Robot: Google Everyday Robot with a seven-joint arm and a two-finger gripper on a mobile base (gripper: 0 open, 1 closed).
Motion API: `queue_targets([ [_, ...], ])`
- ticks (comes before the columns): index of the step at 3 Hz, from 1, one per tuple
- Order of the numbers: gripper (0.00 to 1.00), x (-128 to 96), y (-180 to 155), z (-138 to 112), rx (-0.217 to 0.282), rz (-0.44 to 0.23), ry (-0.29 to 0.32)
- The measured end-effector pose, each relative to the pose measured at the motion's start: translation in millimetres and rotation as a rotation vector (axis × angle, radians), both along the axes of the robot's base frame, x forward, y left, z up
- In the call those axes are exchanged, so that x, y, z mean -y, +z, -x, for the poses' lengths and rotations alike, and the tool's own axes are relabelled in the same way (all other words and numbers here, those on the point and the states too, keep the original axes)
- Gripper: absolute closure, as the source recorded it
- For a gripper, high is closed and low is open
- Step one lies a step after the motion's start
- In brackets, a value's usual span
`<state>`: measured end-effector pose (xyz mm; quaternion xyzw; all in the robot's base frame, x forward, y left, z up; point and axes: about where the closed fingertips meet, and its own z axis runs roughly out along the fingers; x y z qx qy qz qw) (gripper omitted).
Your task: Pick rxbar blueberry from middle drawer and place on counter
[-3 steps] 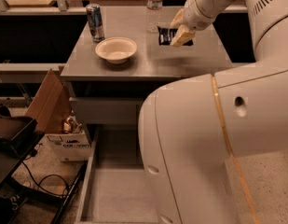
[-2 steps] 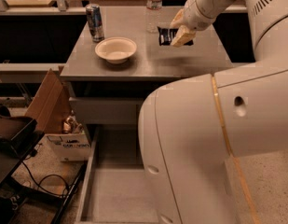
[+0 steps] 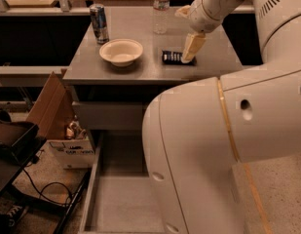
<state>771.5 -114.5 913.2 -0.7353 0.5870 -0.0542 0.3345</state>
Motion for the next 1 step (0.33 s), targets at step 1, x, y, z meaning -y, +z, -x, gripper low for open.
queue_targets([
  [1, 0.00, -0.2, -0.2, -0.1, 0.000, 0.001, 0.001],
])
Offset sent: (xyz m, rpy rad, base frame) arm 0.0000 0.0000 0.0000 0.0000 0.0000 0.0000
